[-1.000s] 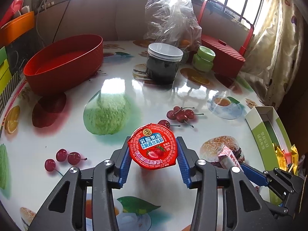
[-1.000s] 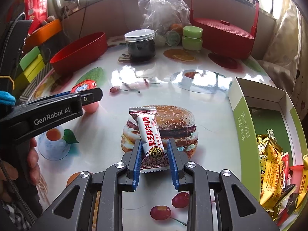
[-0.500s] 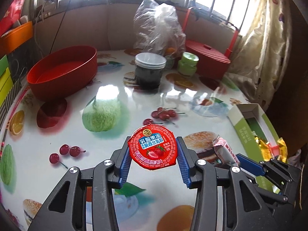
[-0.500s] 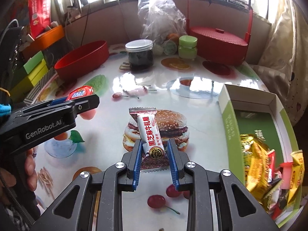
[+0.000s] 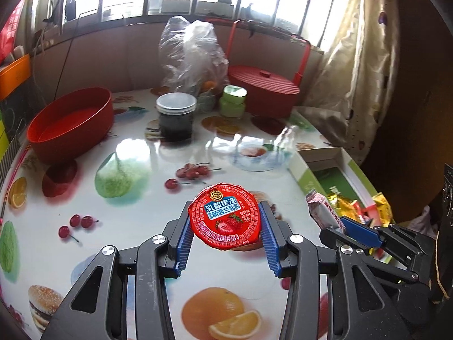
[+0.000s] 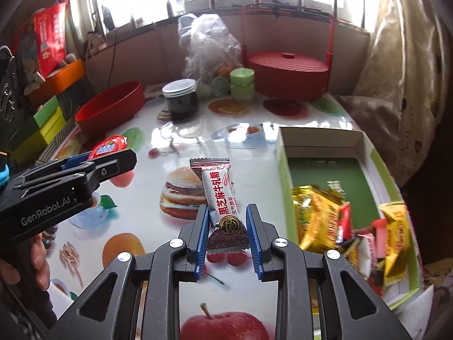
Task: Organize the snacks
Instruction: 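Carry the wrapped bar with the right tool while the left tool carries the jelly cup to the box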
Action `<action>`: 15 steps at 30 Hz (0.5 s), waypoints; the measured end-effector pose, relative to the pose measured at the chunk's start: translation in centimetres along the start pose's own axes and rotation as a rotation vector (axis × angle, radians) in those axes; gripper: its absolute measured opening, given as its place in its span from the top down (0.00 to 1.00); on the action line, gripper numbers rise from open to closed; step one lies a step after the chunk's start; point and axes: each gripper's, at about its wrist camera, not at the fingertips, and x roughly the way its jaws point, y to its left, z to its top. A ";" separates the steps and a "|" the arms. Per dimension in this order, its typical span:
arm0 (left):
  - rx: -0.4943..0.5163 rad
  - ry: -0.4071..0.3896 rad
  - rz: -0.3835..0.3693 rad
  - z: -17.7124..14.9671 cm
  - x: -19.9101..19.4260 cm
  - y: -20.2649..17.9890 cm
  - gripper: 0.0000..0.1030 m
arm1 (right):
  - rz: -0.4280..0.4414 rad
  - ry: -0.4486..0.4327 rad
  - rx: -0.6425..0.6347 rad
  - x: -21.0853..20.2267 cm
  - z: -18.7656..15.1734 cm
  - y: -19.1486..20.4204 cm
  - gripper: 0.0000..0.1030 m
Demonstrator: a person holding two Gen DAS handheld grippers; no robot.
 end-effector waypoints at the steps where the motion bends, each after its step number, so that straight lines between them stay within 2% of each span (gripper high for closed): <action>1: 0.004 0.000 -0.004 0.0 0.0 -0.3 0.56 | -0.002 -0.002 0.004 -0.1 -0.1 -0.2 0.76; 15: 0.057 0.006 -0.097 0.3 0.4 -5.1 0.56 | -0.059 -0.028 0.052 -2.7 -1.2 -3.6 0.76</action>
